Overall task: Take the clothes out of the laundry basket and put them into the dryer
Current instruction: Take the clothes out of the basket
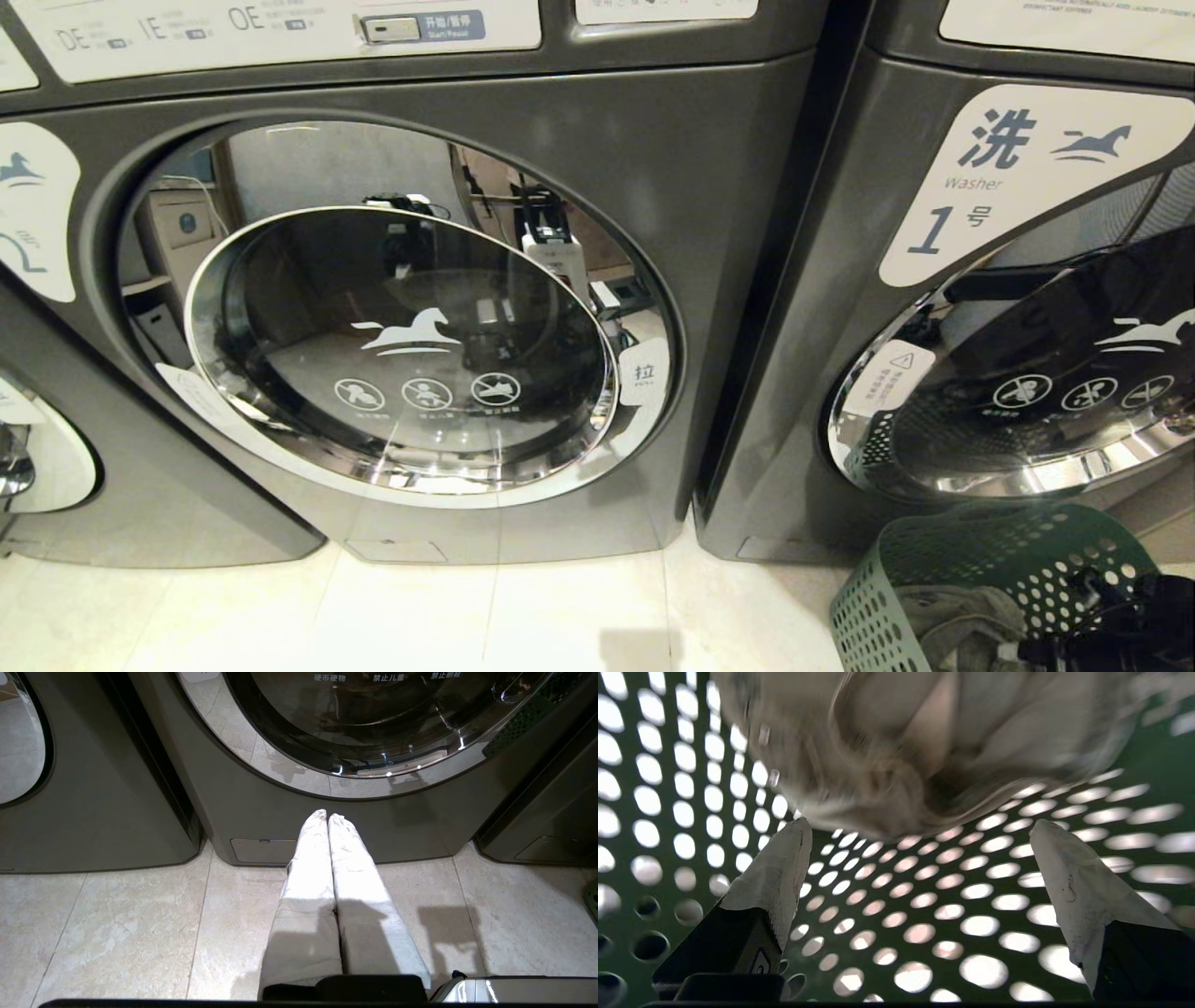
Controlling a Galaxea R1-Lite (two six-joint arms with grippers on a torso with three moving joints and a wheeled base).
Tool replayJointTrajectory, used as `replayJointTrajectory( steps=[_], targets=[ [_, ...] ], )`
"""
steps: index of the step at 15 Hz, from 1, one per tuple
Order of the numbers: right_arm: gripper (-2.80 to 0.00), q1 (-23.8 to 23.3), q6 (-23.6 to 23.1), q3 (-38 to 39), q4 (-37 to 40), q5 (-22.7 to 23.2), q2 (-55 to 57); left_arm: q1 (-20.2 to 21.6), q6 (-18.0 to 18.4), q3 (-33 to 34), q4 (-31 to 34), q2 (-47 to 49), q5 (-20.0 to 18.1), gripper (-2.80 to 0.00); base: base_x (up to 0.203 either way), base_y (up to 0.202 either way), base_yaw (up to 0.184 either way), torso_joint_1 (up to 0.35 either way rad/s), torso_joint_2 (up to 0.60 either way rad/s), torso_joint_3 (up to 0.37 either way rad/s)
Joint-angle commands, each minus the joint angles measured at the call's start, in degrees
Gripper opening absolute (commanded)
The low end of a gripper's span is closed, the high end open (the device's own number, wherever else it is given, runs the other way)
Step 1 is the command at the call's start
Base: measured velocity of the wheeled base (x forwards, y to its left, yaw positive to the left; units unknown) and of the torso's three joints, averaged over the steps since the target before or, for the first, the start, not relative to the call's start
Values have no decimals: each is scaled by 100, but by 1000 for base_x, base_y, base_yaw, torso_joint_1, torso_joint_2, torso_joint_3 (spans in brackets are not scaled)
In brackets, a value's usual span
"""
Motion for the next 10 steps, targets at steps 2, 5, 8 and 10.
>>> replayJointTrajectory(
  steps=[2,5,8,10],
  targets=[
    [0,182,-40,-249,-41,136,827,5,0,0,0,-1,0,-280,0,0,0,0,0,0],
    [0,418,-12,-505,-136,286,1433,5,0,0,0,-1,0,-280,0,0,0,0,0,0],
    [0,630,58,-809,-705,284,1910,5,0,0,0,-1,0,-280,0,0,0,0,0,0],
    [0,836,362,-975,-761,177,1941,5,0,0,0,-1,0,-280,0,0,0,0,0,0]
  ],
)
